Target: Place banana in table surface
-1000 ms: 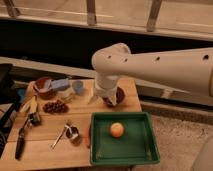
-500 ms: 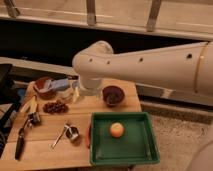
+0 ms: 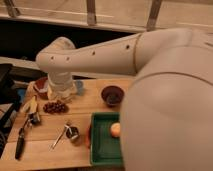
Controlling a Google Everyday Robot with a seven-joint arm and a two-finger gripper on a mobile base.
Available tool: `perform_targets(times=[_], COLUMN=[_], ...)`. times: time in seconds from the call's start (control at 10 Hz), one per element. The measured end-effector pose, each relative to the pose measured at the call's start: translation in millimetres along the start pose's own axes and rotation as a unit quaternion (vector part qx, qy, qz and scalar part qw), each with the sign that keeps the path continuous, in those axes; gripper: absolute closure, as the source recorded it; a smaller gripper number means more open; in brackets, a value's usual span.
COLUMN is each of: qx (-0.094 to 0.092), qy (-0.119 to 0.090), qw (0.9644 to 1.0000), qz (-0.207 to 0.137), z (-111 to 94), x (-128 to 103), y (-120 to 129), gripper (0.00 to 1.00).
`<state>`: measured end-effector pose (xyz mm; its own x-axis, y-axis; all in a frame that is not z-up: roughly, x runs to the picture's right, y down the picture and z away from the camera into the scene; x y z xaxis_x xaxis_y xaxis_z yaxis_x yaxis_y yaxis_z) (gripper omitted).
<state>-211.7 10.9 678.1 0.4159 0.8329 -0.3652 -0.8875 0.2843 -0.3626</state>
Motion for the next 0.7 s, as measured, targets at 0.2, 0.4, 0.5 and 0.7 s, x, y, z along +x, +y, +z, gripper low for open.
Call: perform_targets(times=[0.2,0.4,0.5,0.7], qx=[-0.005,-0.009,-0.007,-0.004], qy=[0.001,0.003,0.003,0.001], qw=[0.9997,0.9995,0.9996,0.9996], qz=[-0.022,-0.029,-0.028,-0.029], z=[19,31,30,29], x=[-29,-44,-44,-43], y=[28,42,40,39], gripper=[0.27,0.27,0.27,0.27])
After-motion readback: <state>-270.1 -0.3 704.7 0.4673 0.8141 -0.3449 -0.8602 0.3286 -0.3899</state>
